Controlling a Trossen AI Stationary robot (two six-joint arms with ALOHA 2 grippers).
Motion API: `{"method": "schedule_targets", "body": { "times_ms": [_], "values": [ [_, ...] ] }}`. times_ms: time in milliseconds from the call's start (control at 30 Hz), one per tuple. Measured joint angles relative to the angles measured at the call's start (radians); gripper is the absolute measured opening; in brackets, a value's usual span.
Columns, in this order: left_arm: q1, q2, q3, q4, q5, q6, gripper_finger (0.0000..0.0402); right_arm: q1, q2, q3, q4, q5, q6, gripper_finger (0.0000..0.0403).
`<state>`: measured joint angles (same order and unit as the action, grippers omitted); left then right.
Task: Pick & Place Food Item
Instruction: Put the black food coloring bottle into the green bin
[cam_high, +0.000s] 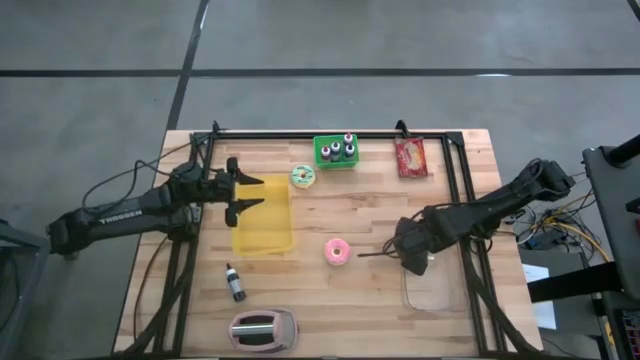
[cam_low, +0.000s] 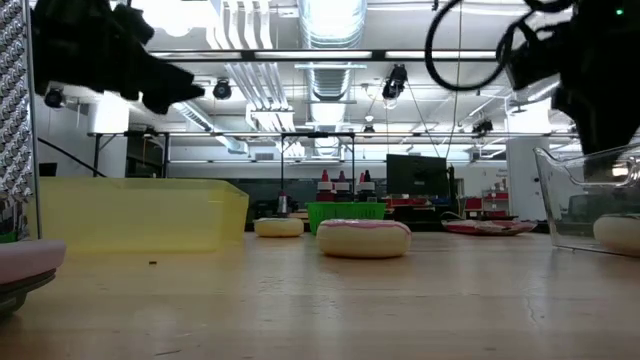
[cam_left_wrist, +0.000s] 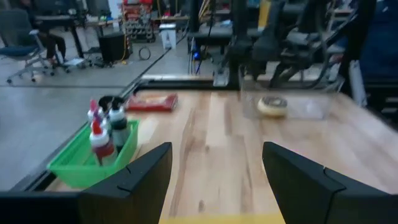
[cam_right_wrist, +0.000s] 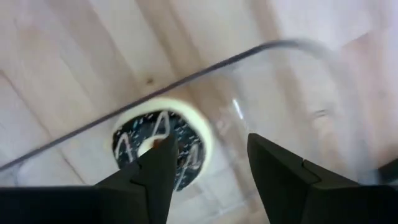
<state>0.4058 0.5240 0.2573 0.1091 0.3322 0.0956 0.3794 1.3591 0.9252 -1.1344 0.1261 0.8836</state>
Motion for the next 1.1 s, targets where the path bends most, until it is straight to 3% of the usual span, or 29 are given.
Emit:
{"method": "schedule_targets", "body": {
  "times_ms": [100, 267, 533, 767, 1100],
  "values": [
    [-0.033, 0.0, 0.055, -0.079, -0.015, -0.001, 0.0257, 0.002, -0.031, 0.03, -0.046, 0.072, -0.004, 0.0191],
    [-0.11, 0.0, 0.168, -0.308, -0.131, -0.01, 0.0257, 0.004, -0.073, 0.086, -0.069, 0.174, -0.064, 0.0189],
    [-0.247, 0.003, 0.255, -0.51, -0.313, -0.1, 0.0257, -0.006, -0.079, 0.21, 0.043, 0.37, -0.321, 0.0186],
    [-0.29, 0.004, 0.247, -0.633, -0.338, -0.214, 0.0257, -0.066, -0.077, 0.188, 0.375, 0.323, -0.634, 0.0175],
    [-0.338, 0.029, 0.294, -0.767, -0.227, -0.417, 0.0257, -0.131, -0.075, 0.157, 0.409, 0.283, -0.722, 0.017]
  ]
}}
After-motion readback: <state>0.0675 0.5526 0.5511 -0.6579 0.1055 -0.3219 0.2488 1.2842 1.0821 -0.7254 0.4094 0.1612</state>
